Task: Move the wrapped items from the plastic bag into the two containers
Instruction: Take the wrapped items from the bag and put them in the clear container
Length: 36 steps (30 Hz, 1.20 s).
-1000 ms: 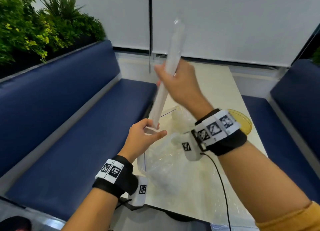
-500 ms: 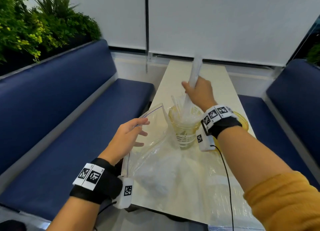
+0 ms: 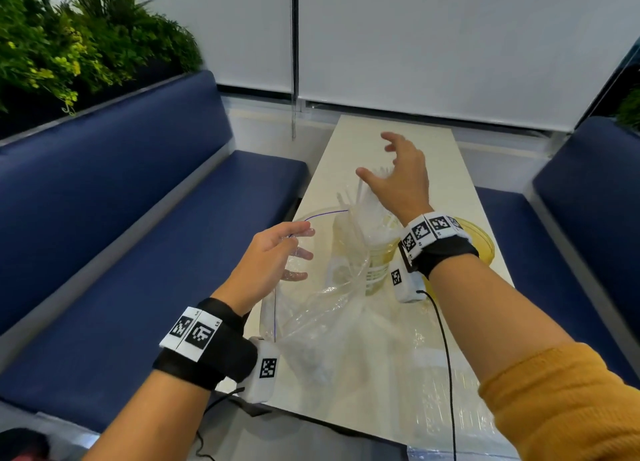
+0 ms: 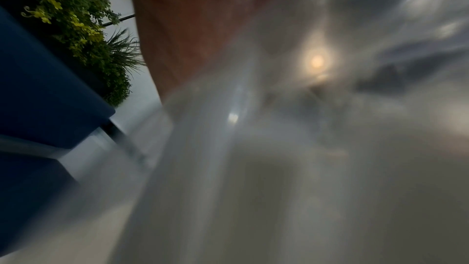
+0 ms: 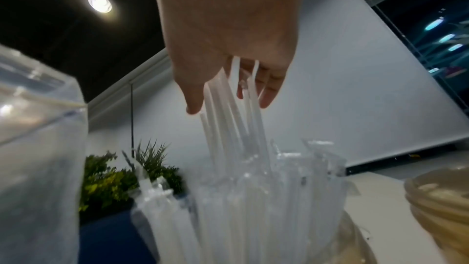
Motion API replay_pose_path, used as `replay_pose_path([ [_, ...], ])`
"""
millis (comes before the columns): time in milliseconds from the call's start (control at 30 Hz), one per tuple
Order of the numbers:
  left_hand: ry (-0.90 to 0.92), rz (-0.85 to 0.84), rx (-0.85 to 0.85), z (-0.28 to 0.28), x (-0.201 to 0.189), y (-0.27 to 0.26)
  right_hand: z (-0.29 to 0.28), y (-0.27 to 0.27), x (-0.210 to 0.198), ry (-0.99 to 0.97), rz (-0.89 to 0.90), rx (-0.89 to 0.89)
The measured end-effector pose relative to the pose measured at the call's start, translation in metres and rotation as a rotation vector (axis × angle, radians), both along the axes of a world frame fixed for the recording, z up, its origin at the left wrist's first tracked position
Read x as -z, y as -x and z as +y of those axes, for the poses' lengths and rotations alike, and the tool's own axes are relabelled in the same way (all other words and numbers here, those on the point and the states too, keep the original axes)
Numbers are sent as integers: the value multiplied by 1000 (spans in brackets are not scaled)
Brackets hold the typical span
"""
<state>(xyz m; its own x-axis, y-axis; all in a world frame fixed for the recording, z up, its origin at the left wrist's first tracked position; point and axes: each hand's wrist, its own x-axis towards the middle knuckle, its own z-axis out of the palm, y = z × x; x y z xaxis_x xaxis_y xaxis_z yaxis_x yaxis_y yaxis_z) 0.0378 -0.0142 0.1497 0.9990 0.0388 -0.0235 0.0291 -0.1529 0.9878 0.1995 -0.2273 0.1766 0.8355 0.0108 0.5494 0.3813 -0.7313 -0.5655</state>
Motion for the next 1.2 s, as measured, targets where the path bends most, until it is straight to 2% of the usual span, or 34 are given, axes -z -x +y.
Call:
replay_pose_path([
  [100,-1,6,-4,-3,-1,1,4,-6,14,232,2,-149],
  [233,-27,13,37,-3,-6,2,2,-12,36,667,236,-214],
  [300,-55,12,87,-2,-7,3,-2,-13,40,744,310,-215],
  [367,-94,-15,139,-2,-7,3,-5,-11,38,623,297,-164],
  [467,-125,-34,172,-6,-9,3,3,4,6,403,82,-146],
  [533,-81,-33,166,-11,-8,3,17,27,-23,321,-47,-234],
  [600,-12,-32,146,-14,-5,2,30,52,-43,321,-77,-387],
  [667,64,-37,128,-16,-3,2,40,78,-49,493,108,-500],
  [767,232,-44,111,-19,-3,3,48,101,-29,807,498,-611],
  [833,362,-21,85,-20,0,3,52,111,-13,819,641,-751],
  [933,449,-3,43,-18,8,2,62,122,5,730,697,-886],
  [1067,445,-14,-31,-19,12,-2,73,129,23,722,705,-934],
  [1200,426,-18,-54,-16,16,-3,73,130,20,686,719,-958],
])
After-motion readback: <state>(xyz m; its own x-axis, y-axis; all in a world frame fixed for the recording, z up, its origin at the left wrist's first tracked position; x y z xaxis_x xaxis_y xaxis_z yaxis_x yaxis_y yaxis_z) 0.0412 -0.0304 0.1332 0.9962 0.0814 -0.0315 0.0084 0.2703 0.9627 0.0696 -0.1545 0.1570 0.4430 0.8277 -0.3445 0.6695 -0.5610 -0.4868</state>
